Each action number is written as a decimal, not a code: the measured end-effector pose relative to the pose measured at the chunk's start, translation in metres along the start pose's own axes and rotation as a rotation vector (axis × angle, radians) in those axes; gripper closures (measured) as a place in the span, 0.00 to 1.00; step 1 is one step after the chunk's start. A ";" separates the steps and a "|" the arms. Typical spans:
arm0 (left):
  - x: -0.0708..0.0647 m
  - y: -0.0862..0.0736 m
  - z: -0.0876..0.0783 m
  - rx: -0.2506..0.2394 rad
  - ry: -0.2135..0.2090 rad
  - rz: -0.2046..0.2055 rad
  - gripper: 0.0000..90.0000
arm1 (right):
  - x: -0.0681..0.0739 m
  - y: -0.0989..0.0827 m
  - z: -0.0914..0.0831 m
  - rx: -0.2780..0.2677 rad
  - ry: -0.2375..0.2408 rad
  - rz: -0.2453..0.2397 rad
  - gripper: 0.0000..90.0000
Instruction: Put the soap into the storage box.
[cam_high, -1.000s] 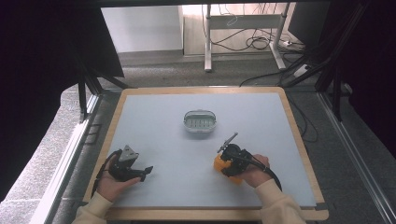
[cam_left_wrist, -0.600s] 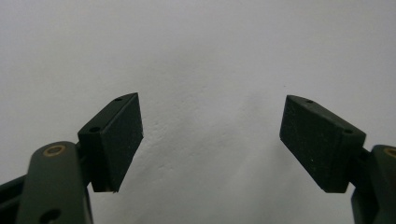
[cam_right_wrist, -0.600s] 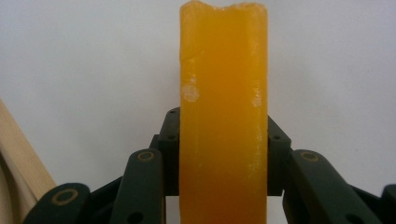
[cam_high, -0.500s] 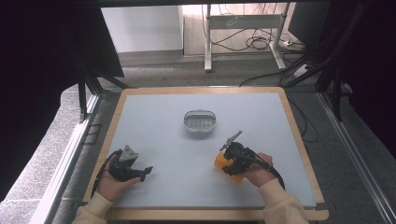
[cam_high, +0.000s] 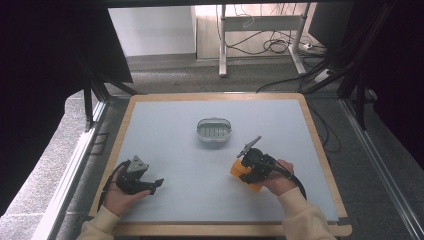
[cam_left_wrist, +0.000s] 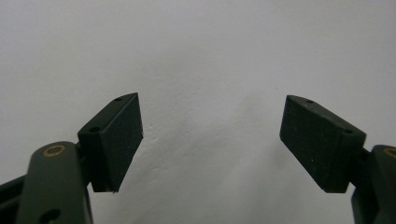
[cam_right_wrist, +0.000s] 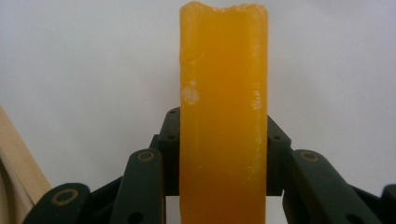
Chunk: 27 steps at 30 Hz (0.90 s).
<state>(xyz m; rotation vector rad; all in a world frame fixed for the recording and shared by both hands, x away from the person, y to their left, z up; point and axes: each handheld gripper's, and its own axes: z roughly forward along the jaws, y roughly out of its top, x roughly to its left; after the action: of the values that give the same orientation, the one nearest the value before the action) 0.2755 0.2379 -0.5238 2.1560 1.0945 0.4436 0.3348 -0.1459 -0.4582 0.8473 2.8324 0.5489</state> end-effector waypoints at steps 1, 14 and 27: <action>0.000 0.000 -0.001 0.001 0.003 0.004 0.24 | -0.001 0.001 0.000 0.002 0.000 -0.003 0.69; -0.001 0.000 0.002 0.006 0.001 -0.002 0.24 | -0.008 0.014 -0.010 -0.018 -0.016 -0.021 0.69; 0.000 -0.001 0.002 0.008 0.002 -0.008 0.24 | -0.015 0.023 -0.012 -0.019 -0.005 -0.062 0.69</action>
<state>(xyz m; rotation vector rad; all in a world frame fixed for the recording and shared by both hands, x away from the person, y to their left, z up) 0.2758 0.2380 -0.5258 2.1577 1.1077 0.4382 0.3560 -0.1394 -0.4380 0.7535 2.8340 0.5634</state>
